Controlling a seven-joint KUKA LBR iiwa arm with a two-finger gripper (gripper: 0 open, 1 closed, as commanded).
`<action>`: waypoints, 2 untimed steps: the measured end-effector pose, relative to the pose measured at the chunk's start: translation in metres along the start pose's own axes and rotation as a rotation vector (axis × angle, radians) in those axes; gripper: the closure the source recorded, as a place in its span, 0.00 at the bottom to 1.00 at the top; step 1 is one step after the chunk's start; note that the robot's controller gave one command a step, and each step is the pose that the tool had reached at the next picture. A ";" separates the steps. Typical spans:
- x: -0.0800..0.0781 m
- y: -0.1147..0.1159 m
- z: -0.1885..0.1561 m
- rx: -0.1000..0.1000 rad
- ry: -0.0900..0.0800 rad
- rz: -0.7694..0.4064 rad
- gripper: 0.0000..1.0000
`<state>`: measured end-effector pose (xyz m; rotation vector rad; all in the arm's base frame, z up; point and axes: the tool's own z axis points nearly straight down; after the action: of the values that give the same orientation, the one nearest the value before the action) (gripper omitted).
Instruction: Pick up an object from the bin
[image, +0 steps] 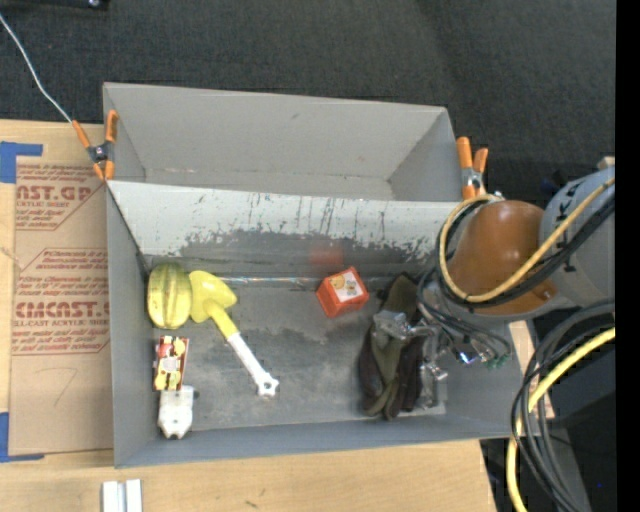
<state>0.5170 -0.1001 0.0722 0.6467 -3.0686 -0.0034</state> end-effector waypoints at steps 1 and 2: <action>-0.018 -0.005 -0.057 0.008 -0.012 -0.155 0.00; -0.001 0.001 0.000 -0.002 -0.001 -0.001 0.00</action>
Offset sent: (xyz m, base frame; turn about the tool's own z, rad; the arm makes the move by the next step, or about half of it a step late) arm 0.0000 0.0000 0.0000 0.0000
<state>0.5171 -0.0989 0.0717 0.6483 -3.0692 -0.0070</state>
